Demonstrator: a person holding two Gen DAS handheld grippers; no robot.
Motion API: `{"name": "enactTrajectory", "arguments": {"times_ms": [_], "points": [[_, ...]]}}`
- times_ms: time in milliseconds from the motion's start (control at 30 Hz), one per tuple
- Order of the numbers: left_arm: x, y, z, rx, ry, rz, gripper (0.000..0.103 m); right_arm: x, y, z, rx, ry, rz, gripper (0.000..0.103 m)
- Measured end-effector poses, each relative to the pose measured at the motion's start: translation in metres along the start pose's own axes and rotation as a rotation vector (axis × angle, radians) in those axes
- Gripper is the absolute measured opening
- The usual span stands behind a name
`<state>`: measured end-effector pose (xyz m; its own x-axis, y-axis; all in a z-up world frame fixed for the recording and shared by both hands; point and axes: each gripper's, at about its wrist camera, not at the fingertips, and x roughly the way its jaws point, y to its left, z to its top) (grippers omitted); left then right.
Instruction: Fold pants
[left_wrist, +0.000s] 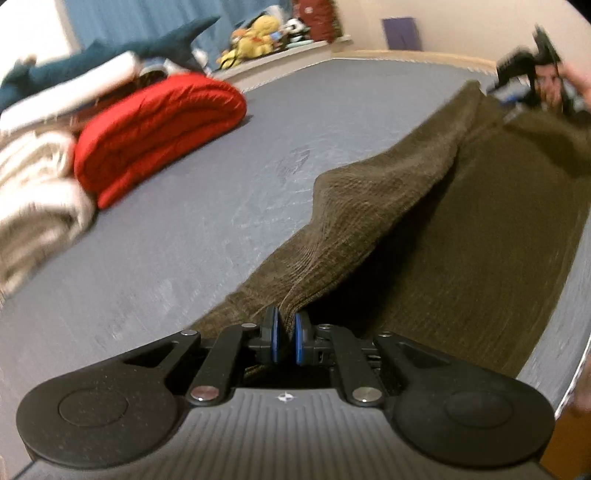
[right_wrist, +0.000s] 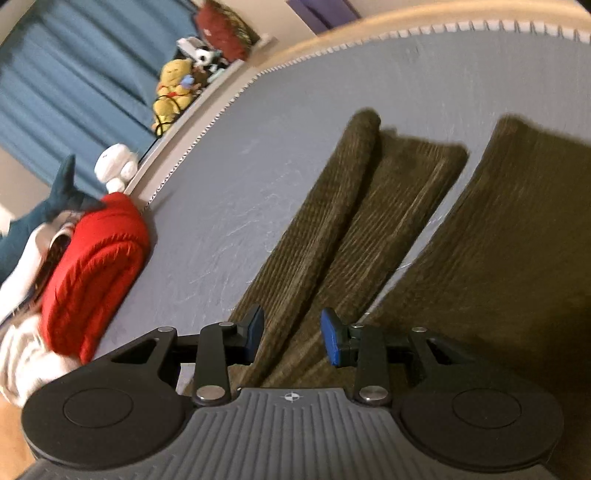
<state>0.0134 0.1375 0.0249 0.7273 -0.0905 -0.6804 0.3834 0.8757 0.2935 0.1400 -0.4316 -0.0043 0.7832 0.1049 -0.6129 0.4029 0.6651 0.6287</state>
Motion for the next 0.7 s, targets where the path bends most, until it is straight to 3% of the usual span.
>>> {"name": "enactTrajectory", "arguments": {"times_ms": [233,400,433,533,700], "points": [[0.008,0.006,0.005,-0.041,0.039,-0.009,0.009,0.065,0.004,0.002,0.017,0.013,-0.069,0.038],[0.009,0.013,0.010,-0.073,0.043,-0.013,0.009,0.088,0.007,0.006,0.033,-0.019,-0.091,0.038],[0.010,0.013,0.010,-0.075,0.045,-0.013,0.009,0.090,0.008,0.007,0.034,-0.029,-0.096,0.036],[0.010,0.012,0.009,-0.073,0.049,-0.011,0.009,0.092,0.007,0.010,0.021,-0.037,-0.115,0.014],[0.001,0.015,0.005,-0.086,0.016,-0.013,0.009,0.062,0.020,0.016,-0.026,-0.103,-0.088,0.010]]}}
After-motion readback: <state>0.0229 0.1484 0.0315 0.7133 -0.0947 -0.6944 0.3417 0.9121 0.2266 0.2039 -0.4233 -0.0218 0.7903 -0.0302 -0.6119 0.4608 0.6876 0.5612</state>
